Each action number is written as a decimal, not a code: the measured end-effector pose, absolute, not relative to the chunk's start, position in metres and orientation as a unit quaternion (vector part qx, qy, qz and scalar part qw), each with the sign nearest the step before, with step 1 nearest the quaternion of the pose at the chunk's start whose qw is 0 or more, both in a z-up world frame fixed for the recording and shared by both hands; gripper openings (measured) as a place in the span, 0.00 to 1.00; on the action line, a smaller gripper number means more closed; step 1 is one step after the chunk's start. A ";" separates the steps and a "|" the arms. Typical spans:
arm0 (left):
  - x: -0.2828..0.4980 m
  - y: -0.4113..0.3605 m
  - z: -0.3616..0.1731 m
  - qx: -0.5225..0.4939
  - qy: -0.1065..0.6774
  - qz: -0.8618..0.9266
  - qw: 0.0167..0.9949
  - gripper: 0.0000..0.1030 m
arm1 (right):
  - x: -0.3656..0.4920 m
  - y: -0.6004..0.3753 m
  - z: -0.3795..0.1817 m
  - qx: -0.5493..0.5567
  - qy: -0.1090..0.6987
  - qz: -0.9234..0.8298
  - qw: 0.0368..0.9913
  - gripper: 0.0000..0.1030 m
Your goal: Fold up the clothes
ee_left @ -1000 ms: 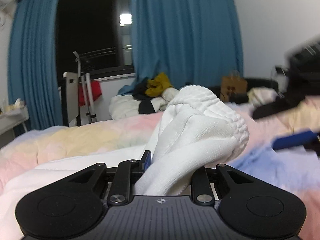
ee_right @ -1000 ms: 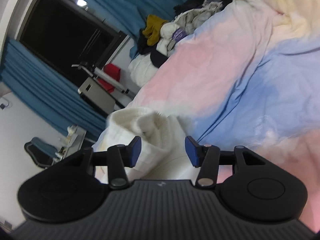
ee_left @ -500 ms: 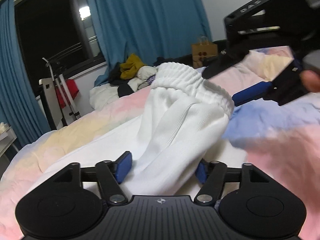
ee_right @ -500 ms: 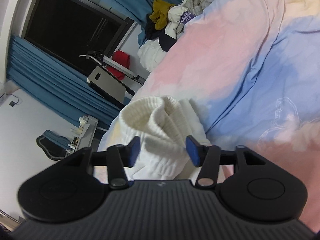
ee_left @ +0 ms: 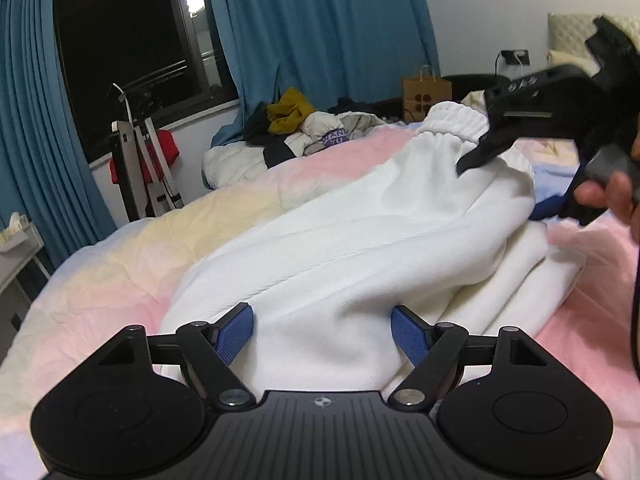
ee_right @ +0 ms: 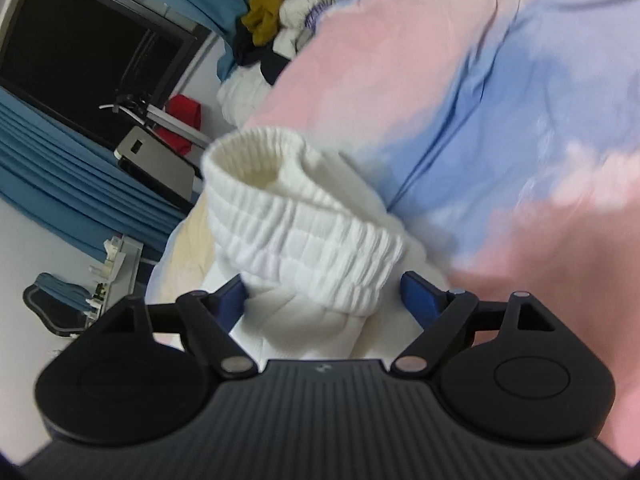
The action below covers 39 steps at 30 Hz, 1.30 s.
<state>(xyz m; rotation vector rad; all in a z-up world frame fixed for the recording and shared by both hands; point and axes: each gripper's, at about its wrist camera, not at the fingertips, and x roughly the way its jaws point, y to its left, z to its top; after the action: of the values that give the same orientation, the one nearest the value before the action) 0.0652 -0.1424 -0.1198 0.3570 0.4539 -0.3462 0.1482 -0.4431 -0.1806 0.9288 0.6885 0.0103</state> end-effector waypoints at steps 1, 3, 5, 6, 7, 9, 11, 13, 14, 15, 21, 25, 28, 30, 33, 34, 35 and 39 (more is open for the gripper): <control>0.066 -0.139 -0.119 0.172 0.222 -0.171 0.944 0.76 | 0.151 -0.441 -0.183 0.441 0.326 0.007 0.836 0.82; 0.066 -0.135 -0.118 0.165 0.222 -0.169 0.946 0.76 | 0.155 -0.435 -0.181 0.432 0.313 0.015 0.846 0.84; 0.062 -0.133 -0.117 0.155 0.223 -0.168 0.948 0.76 | 0.158 -0.429 -0.177 0.416 0.294 0.016 0.860 0.84; 0.064 -0.132 -0.116 0.149 0.222 -0.169 0.949 0.76 | 0.159 -0.428 -0.177 0.412 0.281 0.018 0.867 0.83; 0.060 -0.133 -0.115 0.142 0.221 -0.169 0.950 0.76 | 0.159 -0.428 -0.178 0.411 0.269 0.018 0.871 0.81; 0.059 -0.134 -0.114 0.127 0.219 -0.170 0.952 0.76 | 0.158 -0.431 -0.180 0.416 0.266 0.004 0.869 0.65; 0.061 -0.131 -0.110 0.108 0.215 -0.173 0.955 0.76 | 0.157 -0.433 -0.181 0.421 0.263 -0.009 0.868 0.48; 0.060 -0.126 -0.106 0.088 0.211 -0.174 0.958 0.76 | 0.153 -0.437 -0.179 0.430 0.251 -0.009 0.867 0.42; 0.059 -0.123 -0.104 0.077 0.209 -0.175 0.959 0.76 | 0.151 -0.439 -0.176 0.436 0.239 -0.004 0.868 0.40; 0.059 -0.120 -0.102 0.069 0.207 -0.181 0.959 0.76 | 0.149 -0.441 -0.175 0.440 0.226 0.000 0.869 0.40; 0.052 -0.107 -0.090 0.027 0.200 -0.206 0.957 0.76 | 0.143 -0.464 -0.187 0.466 0.216 -0.050 0.857 0.38; 0.050 -0.097 -0.083 -0.001 0.204 -0.209 0.957 0.77 | 0.147 -0.477 -0.219 0.502 0.256 -0.088 0.821 0.39; 0.052 -0.084 -0.079 -0.028 0.209 -0.208 0.955 0.78 | 0.146 -0.472 -0.221 0.493 0.252 -0.088 0.828 0.41; 0.057 -0.069 -0.079 -0.054 0.216 -0.199 0.954 0.78 | 0.144 -0.469 -0.216 0.480 0.251 -0.086 0.836 0.42; 0.065 -0.048 -0.079 -0.094 0.232 -0.188 0.950 0.78 | 0.135 -0.467 -0.212 0.481 0.259 -0.091 0.833 0.49; 0.068 -0.041 -0.081 -0.108 0.240 -0.186 0.947 0.79 | 0.132 -0.467 -0.210 0.480 0.262 -0.093 0.832 0.50; 0.070 -0.034 -0.082 -0.122 0.247 -0.184 0.943 0.79 | 0.129 -0.466 -0.207 0.478 0.269 -0.096 0.830 0.51; 0.080 -0.007 -0.088 -0.178 0.272 -0.179 0.929 0.80 | 0.115 -0.462 -0.194 0.452 0.289 -0.101 0.838 0.74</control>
<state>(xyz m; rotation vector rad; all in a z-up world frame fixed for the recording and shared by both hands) 0.0800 -0.0075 -0.0883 -0.3639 0.5579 -0.3659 0.1149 -0.4620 -0.1937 0.9560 0.6108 -0.2144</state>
